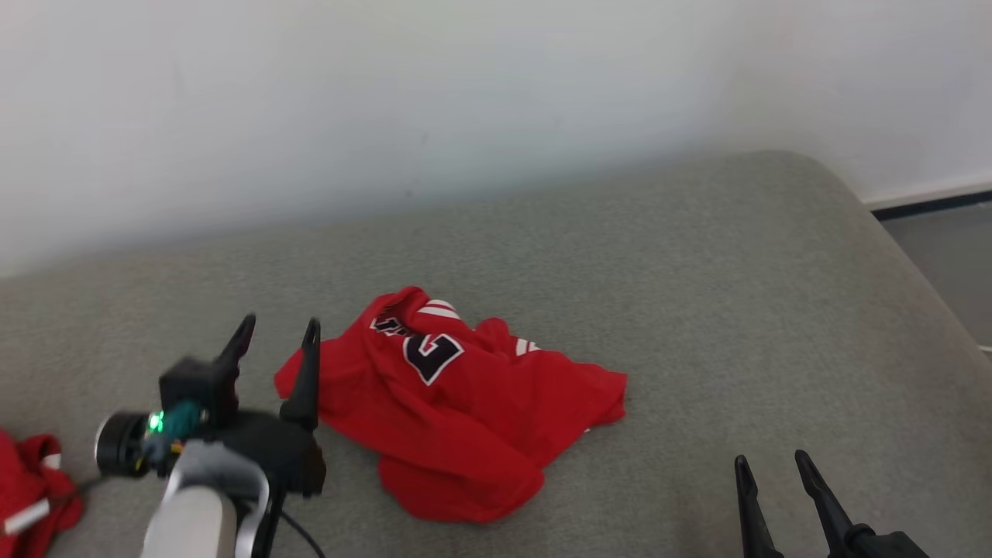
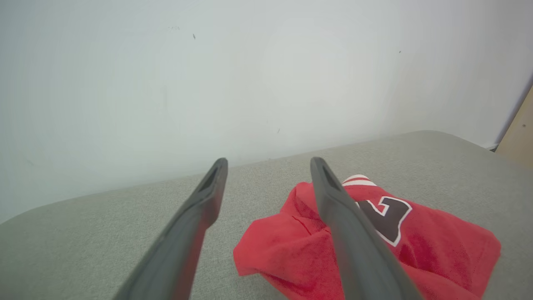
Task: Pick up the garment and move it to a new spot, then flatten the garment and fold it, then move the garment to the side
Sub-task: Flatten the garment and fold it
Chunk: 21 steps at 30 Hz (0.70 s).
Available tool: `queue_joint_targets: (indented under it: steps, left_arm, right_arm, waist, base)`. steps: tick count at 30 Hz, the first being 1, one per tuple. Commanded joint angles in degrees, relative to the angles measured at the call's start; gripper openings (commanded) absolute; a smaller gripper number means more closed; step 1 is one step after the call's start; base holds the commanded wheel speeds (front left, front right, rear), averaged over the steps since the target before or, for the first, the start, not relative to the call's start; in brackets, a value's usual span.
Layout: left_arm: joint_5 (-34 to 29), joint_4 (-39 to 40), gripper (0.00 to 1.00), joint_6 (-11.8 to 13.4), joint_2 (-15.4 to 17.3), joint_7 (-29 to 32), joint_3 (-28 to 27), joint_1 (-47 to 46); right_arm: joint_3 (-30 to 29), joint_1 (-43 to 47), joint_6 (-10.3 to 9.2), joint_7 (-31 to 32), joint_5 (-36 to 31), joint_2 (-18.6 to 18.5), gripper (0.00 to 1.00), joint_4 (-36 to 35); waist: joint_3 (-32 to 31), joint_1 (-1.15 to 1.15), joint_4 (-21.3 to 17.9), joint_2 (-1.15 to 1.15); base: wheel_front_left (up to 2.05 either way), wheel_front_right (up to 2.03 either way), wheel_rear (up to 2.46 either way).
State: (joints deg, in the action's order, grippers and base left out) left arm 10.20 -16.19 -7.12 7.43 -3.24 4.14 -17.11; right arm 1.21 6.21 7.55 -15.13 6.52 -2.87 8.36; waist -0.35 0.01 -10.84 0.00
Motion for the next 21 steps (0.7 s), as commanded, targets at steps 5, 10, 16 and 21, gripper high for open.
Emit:
queue_joint_targets:
  steps: [5, 10, 16, 21]
  left_arm:
    - [3.0, -4.9, 1.00, -0.1, -0.3, 12.5, 0.6, -9.6]
    - [3.3, -10.0, 1.00, 2.3, 0.9, 27.0, 0.7, -16.1]
    - [2.1, -13.3, 1.00, 5.2, 3.0, 40.3, 1.4, -20.7]
    - [0.8, -15.1, 1.00, 6.8, 4.4, 48.8, 2.5, -22.2]
  right_arm:
    - [0.1, -0.7, -0.11, 0.0, 0.0, 0.0, 1.00, -0.5]
    - [0.1, -1.4, -0.12, 0.0, 0.5, 0.0, 1.00, -1.0]
    - [0.2, -2.0, -0.11, 0.0, 0.5, 0.0, 1.00, -1.5]
    - [0.9, -2.2, -0.12, 0.0, 0.3, 0.0, 1.00, -1.8]
  waist:
    - [3.0, -0.01, -6.6, 0.00]
    - [5.3, -0.01, -10.1, 0.00]
    - [7.0, -0.01, -12.4, 0.00]
    - [7.5, -0.01, -13.5, 0.00]
  base:
    - [0.00, 0.00, 0.00]
    - [0.00, 0.00, 0.00]
    - [0.00, 0.00, 0.00]
    - [0.00, 0.00, 0.00]
